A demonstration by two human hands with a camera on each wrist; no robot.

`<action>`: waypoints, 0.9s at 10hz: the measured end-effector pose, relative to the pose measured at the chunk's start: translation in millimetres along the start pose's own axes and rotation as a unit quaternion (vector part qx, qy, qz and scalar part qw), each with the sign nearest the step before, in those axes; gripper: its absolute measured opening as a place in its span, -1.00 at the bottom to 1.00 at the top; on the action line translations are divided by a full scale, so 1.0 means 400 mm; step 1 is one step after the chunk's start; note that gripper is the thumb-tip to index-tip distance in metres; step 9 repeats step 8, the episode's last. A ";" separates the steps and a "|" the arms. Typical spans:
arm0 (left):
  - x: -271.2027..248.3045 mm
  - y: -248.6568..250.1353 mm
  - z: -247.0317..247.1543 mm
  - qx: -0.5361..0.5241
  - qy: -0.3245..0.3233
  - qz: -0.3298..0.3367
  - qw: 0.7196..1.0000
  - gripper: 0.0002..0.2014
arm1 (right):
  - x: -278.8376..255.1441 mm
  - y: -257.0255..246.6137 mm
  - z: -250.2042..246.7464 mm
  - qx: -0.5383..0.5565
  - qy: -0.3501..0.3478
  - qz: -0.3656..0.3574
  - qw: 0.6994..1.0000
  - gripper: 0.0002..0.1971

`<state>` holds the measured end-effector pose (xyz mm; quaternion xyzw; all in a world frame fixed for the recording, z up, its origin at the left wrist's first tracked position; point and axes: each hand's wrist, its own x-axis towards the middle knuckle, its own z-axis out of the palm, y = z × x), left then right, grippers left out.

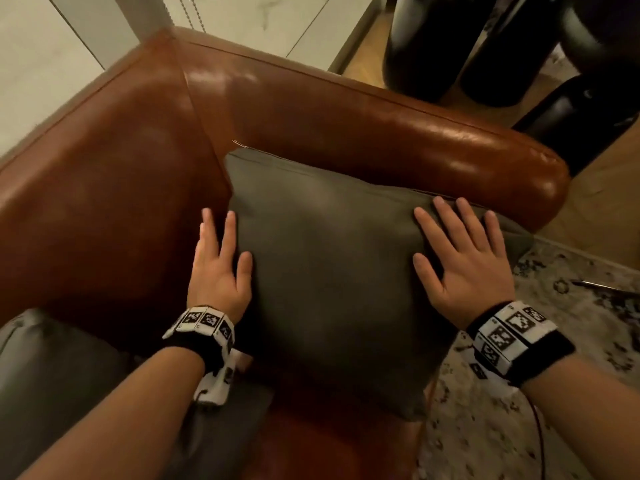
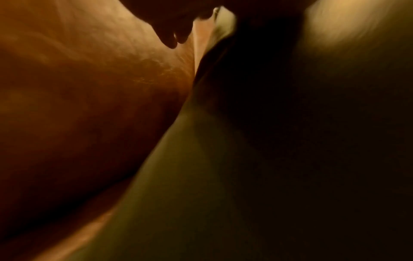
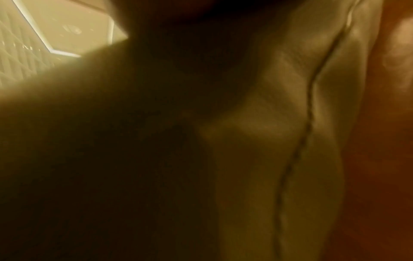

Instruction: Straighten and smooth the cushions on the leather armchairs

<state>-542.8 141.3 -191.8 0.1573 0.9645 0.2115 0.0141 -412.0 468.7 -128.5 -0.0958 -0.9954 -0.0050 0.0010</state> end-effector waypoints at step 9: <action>-0.101 0.091 -0.389 0.064 -0.093 -0.033 0.993 -0.51 | -0.193 0.075 -0.131 0.229 -0.063 0.072 0.969 -0.50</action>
